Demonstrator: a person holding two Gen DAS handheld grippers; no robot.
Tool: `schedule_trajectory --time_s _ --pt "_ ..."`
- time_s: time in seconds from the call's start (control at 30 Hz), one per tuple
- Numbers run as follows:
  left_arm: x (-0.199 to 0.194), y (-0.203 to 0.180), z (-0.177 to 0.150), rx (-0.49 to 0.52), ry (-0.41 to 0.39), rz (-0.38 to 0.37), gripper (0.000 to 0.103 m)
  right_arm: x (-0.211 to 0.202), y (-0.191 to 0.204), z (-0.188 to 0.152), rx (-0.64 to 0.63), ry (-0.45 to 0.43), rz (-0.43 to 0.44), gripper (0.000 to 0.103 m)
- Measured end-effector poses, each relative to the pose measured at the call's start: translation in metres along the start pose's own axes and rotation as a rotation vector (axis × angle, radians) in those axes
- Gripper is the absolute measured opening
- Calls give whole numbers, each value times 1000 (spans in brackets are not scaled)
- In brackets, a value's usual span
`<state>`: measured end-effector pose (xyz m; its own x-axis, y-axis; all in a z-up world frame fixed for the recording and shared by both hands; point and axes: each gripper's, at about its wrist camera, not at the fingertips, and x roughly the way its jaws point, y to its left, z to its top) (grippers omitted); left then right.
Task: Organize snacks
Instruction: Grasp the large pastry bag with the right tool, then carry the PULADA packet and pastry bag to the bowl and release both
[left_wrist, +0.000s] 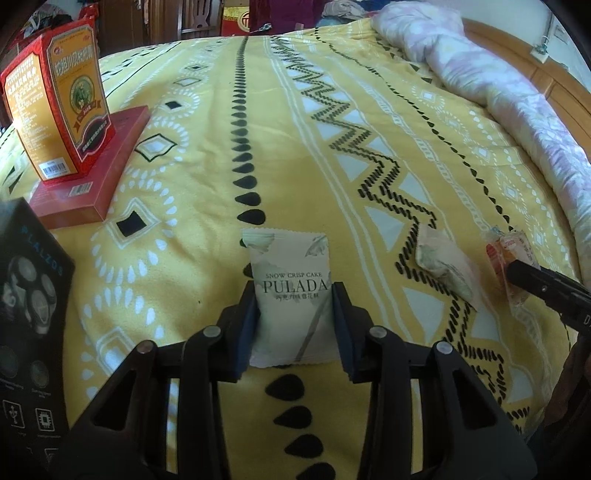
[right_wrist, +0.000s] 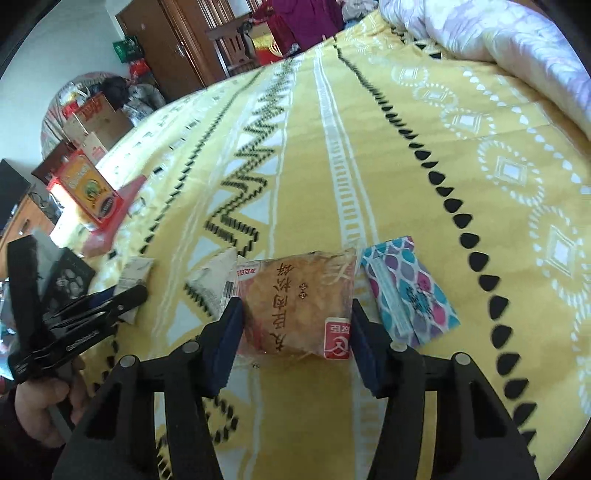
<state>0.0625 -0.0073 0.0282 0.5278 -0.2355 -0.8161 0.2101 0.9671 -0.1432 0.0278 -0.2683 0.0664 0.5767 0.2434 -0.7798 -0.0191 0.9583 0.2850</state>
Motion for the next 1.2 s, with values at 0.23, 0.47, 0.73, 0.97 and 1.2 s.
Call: schedule_trajectory --time_s 0.23,0.47,0.73,0.97,1.2 --pt "-55 3 12 7 -88 7 38 -49 7 10 11 -88 56 59" --pt "-142 35 28 -51 -234 35 38 -92 65 41 -77 -177 149 59" --pt "-251 131 27 -201 -394 180 38 -124 192 72 -248 -234 311 59" --pt "-316 245 -5 -396 -445 360 38 -126 338 83 -397 -198 499 59" --pt "-328 313 -38 -517 -401 481 38 -100 488 65 -537 -85 639 59"
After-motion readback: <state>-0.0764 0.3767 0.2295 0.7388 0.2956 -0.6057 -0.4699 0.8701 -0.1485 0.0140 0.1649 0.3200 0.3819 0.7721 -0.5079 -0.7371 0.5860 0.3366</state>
